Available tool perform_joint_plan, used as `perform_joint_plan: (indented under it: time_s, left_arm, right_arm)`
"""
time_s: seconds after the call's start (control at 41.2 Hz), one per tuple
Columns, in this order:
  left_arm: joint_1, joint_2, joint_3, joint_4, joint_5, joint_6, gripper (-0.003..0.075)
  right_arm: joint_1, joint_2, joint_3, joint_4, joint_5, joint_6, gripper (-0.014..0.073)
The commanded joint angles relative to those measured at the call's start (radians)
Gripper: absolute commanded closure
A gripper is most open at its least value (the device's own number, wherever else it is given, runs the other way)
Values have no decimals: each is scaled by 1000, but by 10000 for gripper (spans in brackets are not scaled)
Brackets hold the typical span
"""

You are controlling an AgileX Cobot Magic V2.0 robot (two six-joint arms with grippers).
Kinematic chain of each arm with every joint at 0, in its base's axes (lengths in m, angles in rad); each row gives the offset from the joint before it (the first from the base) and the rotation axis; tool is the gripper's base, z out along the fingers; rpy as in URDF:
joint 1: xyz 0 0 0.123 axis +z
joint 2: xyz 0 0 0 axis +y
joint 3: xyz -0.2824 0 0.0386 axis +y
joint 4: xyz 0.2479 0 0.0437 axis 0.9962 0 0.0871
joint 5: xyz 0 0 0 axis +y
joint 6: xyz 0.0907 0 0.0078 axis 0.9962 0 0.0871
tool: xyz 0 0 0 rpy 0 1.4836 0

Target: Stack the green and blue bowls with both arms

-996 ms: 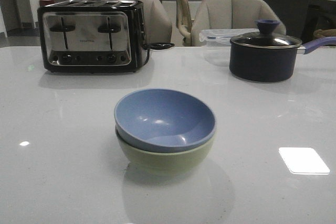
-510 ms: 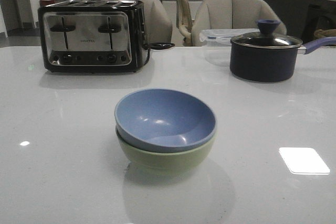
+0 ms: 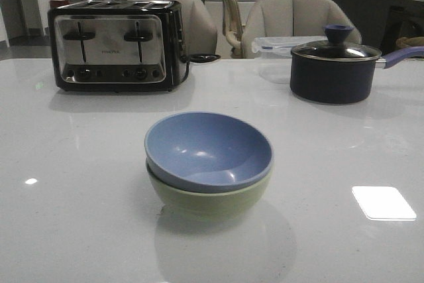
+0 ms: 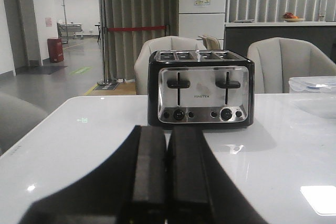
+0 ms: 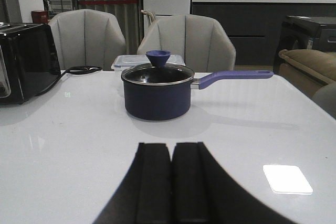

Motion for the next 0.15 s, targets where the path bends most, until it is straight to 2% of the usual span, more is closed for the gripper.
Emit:
perform_joint_plan:
  time_s: [0.0, 0.121]
  left_arm:
    - [2, -17, 7, -8, -88, 1, 622]
    - [2, -17, 7, -8, -88, 1, 622]
  right_arm:
    - [-6, -20, -6, -13, -92, -2, 554]
    - [-6, -20, -6, -13, -92, -2, 554]
